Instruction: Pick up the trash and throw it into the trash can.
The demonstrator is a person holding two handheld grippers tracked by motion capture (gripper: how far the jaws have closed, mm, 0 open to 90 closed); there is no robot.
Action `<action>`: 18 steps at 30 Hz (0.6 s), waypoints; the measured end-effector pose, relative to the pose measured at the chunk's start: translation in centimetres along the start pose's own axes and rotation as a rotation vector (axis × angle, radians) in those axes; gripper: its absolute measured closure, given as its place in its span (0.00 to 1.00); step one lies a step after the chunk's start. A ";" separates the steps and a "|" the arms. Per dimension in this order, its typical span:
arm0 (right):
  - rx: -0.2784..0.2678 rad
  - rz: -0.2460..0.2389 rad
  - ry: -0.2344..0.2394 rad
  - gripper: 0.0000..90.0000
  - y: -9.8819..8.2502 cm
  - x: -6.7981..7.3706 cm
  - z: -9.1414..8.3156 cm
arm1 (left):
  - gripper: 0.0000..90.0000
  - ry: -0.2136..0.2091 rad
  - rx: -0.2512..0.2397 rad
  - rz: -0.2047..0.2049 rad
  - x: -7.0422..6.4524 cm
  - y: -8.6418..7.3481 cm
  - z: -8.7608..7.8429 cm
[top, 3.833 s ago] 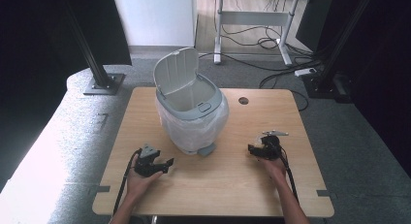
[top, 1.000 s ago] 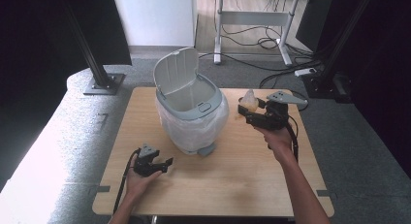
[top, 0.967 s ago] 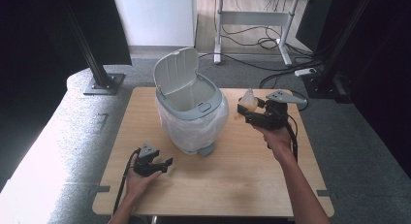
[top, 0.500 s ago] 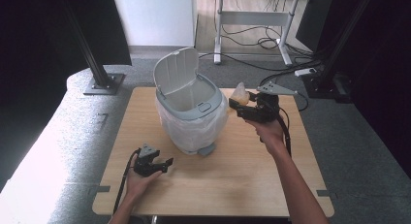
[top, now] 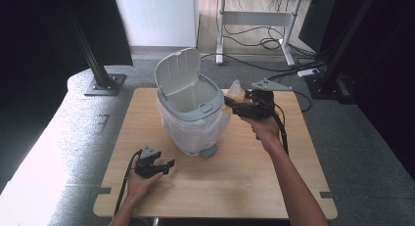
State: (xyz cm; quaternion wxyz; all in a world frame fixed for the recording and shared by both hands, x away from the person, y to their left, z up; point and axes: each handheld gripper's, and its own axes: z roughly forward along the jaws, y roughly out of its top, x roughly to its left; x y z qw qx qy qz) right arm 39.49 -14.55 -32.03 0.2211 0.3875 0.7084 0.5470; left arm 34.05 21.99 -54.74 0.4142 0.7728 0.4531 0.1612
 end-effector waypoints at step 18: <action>0.004 0.008 0.037 0.34 1.3 1.0 1.8 | 0.31 -0.005 0.000 -0.004 0.0 0.0 0.0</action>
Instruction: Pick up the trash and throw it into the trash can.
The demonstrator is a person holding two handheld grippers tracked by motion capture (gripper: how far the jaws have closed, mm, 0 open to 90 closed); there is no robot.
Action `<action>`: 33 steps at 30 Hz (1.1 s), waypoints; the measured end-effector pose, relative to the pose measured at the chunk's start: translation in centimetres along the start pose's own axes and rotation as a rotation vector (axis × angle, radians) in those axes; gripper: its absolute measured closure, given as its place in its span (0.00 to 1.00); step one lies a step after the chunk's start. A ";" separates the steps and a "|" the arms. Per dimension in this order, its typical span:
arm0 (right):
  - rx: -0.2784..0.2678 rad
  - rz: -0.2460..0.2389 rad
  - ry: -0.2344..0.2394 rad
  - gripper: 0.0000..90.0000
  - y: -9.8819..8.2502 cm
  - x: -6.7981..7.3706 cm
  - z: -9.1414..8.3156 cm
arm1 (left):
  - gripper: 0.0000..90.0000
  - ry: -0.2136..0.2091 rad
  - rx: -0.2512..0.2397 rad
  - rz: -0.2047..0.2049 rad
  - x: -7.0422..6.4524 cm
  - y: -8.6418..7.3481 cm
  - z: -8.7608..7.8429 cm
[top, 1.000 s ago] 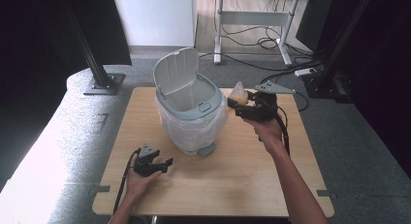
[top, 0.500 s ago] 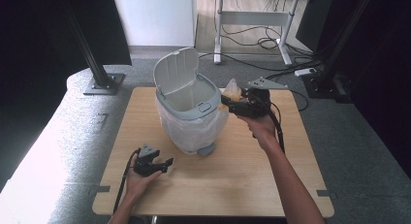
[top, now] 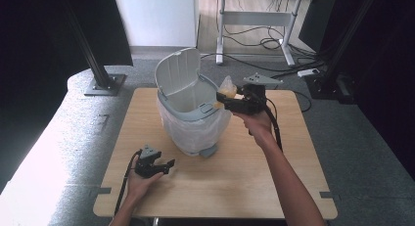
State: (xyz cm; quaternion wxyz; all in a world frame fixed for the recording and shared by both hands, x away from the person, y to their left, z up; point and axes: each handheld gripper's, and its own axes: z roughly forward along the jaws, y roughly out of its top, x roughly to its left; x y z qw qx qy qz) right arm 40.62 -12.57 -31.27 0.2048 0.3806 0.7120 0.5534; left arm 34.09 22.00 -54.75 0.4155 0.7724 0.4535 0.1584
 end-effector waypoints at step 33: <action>0.019 -0.015 0.030 0.34 1.9 2.0 4.2 | 0.31 -0.004 -0.006 -0.005 0.3 0.0 -0.2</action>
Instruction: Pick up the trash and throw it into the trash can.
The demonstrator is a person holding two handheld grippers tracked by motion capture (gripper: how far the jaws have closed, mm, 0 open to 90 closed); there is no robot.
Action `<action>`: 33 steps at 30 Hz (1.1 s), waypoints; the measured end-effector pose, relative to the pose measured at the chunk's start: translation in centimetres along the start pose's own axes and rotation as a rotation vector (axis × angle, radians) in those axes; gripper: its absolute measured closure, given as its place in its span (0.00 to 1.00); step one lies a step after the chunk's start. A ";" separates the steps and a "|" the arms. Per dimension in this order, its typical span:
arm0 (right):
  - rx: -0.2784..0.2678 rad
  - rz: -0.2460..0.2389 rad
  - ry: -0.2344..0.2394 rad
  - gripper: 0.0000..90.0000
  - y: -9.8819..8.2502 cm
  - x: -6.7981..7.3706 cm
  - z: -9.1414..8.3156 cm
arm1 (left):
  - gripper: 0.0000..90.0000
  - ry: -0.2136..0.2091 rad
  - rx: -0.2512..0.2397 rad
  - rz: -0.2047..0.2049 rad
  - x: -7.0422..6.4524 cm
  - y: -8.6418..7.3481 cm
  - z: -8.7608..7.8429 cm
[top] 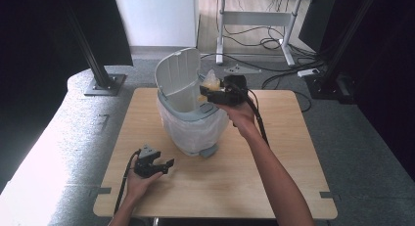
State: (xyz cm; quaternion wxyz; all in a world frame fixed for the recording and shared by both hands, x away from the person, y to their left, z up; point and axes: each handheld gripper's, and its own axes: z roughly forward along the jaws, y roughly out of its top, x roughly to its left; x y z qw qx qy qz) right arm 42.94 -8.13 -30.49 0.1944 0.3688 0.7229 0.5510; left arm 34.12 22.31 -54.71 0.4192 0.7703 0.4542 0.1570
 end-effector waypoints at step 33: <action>0.027 -0.001 -0.004 0.22 1.9 2.2 5.4 | 0.31 -0.009 -0.001 0.004 0.1 0.0 0.0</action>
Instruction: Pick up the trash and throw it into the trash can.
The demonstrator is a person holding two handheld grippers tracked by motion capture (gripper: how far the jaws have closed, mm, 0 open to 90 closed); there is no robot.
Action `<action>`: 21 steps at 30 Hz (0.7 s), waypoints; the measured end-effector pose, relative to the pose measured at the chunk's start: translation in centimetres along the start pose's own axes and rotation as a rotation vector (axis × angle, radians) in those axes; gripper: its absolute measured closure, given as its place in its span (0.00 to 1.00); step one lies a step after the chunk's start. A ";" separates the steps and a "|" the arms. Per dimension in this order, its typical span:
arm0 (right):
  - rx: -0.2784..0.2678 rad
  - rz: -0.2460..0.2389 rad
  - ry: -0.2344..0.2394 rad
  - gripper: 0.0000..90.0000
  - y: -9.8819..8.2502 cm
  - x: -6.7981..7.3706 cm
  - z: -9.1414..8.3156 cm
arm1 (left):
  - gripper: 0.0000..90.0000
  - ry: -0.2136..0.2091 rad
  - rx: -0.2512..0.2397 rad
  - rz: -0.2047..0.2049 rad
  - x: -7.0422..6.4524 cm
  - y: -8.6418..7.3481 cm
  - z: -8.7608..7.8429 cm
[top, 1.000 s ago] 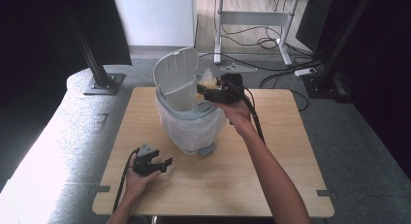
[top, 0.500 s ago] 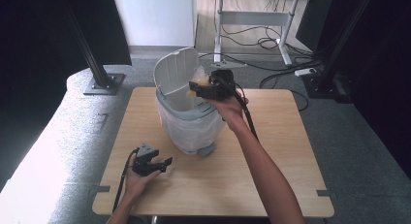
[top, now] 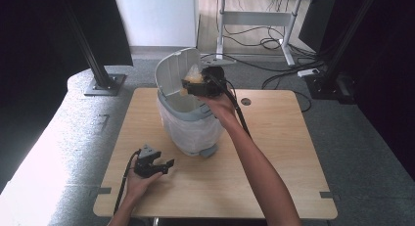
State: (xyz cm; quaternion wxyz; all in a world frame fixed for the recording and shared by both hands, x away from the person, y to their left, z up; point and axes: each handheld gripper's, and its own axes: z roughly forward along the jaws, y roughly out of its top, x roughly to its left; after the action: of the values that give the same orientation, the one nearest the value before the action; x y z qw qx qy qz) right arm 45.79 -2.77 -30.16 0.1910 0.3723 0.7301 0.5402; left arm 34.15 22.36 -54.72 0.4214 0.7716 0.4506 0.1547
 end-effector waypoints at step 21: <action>-0.031 -0.039 -0.035 0.15 -2.6 -2.5 -6.2 | 0.33 -0.027 0.015 -0.025 0.2 0.2 -0.2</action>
State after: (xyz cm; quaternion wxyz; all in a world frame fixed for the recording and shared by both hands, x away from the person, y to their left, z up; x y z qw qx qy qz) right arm 42.29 -9.02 -30.70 0.2198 0.3643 0.7255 0.5410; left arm 34.27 22.59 -54.47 0.4235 0.7711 0.4556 0.1356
